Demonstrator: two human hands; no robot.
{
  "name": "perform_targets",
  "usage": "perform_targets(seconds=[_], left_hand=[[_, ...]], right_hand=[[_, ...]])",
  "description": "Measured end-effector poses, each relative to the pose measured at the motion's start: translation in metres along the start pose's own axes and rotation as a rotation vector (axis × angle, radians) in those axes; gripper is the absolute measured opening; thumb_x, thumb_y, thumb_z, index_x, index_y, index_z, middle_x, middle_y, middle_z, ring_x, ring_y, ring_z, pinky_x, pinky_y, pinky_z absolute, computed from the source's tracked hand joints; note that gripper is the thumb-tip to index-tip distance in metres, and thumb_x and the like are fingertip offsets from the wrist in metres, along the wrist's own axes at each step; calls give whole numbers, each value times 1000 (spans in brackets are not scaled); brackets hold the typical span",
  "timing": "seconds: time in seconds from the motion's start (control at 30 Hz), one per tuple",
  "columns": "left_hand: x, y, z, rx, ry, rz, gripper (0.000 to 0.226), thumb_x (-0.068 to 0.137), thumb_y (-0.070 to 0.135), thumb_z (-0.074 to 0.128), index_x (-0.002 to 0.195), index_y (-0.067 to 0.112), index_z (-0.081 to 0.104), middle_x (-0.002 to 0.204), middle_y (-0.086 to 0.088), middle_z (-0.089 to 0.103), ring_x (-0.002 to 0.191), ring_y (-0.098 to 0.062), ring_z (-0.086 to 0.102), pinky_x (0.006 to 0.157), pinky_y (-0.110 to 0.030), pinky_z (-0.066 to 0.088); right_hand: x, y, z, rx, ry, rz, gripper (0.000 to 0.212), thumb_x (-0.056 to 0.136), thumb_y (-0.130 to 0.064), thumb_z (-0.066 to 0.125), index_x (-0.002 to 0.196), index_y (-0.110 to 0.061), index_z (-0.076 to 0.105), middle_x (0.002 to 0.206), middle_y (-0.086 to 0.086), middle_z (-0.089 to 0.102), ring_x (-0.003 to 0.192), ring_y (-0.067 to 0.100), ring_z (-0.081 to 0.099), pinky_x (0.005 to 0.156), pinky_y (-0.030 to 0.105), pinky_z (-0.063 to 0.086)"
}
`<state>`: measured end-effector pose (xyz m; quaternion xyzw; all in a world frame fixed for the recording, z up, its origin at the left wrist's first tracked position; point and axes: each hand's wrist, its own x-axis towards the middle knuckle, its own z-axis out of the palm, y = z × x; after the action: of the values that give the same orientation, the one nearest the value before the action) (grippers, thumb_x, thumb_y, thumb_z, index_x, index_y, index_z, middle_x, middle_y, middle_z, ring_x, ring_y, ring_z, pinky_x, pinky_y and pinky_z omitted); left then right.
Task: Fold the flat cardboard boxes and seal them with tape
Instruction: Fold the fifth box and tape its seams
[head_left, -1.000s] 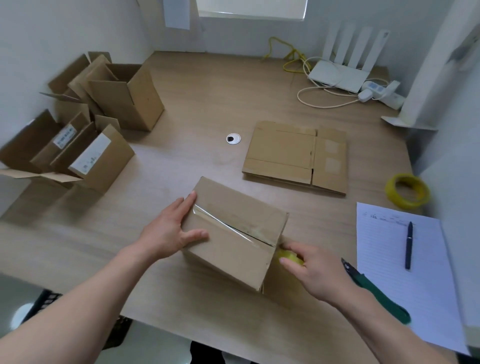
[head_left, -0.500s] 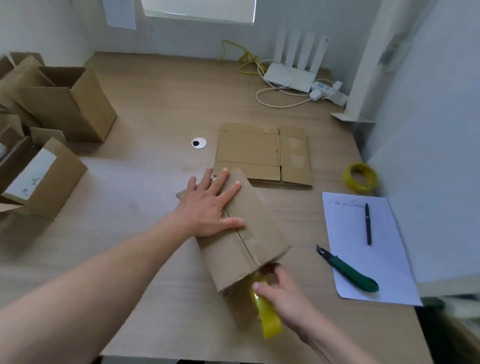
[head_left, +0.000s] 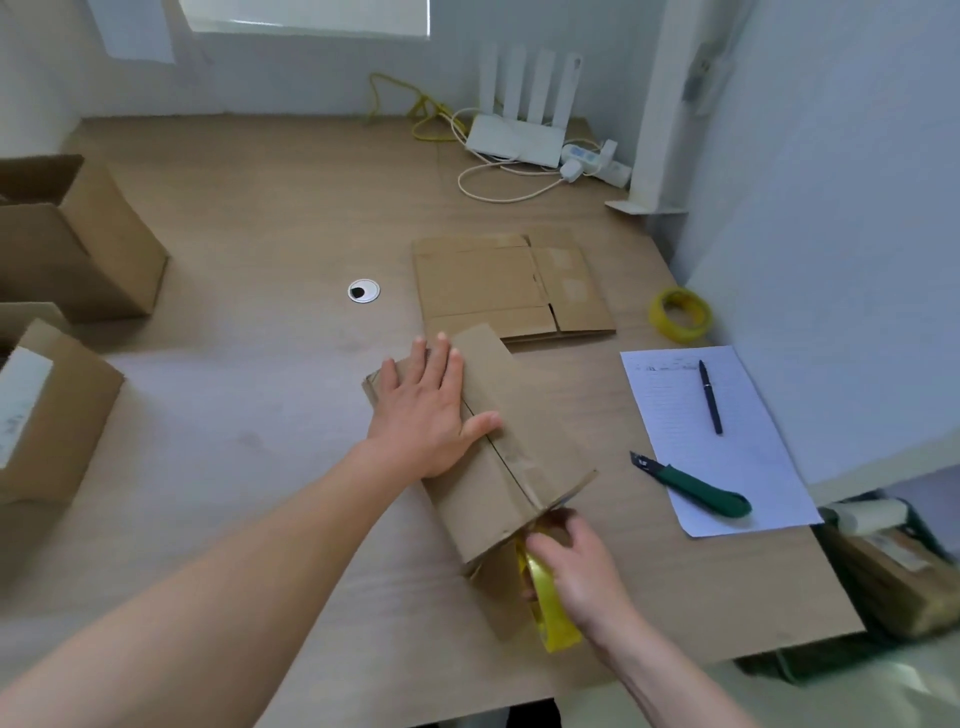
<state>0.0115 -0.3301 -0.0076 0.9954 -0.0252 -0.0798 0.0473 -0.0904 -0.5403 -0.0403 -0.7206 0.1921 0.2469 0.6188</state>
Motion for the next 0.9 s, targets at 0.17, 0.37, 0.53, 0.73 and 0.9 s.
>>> perform_targets(seconds=[0.17, 0.37, 0.53, 0.73, 0.9], left_hand=[[-27, -2, 7, -27, 7, 96, 104, 77, 79, -8, 155, 11, 4, 164, -8, -9, 151, -27, -12, 117, -53, 9], [-32, -7, 7, -20, -17, 104, 106, 75, 81, -7, 155, 12, 1, 164, -7, -12, 150, -26, -14, 118, -54, 6], [-35, -8, 7, -19, -28, 113, 110, 72, 83, -10, 156, 12, 1, 164, -7, -12, 150, -26, -14, 118, -54, 4], [-36, -9, 7, -11, -33, 143, 107, 75, 83, -2, 156, 13, 2, 165, -6, -9, 151, -26, -12, 118, -54, 5], [-35, -10, 6, -29, -28, 169, 109, 72, 84, -2, 155, 15, 6, 165, -6, -6, 151, -27, -10, 118, -54, 7]], right_hand=[[2, 3, 2, -15, 35, -60, 28, 78, -14, 69, 105, -20, 65, 101, 12, 71, 79, 28, 67, 63, 47, 59], [3, 4, 4, -79, 38, -93, 24, 83, -10, 69, 105, -20, 65, 100, 9, 72, 98, 37, 66, 91, 60, 51], [-2, 5, 5, -80, 23, -81, 27, 85, -13, 69, 110, -21, 64, 108, 9, 71, 99, 33, 67, 88, 60, 53], [-11, 7, 7, -88, 1, -87, 40, 80, -26, 70, 118, -23, 61, 115, 3, 68, 108, 29, 64, 96, 58, 50], [-12, 6, 8, -110, 12, -83, 35, 82, -26, 70, 116, -24, 61, 116, 5, 68, 108, 31, 64, 96, 57, 50]])
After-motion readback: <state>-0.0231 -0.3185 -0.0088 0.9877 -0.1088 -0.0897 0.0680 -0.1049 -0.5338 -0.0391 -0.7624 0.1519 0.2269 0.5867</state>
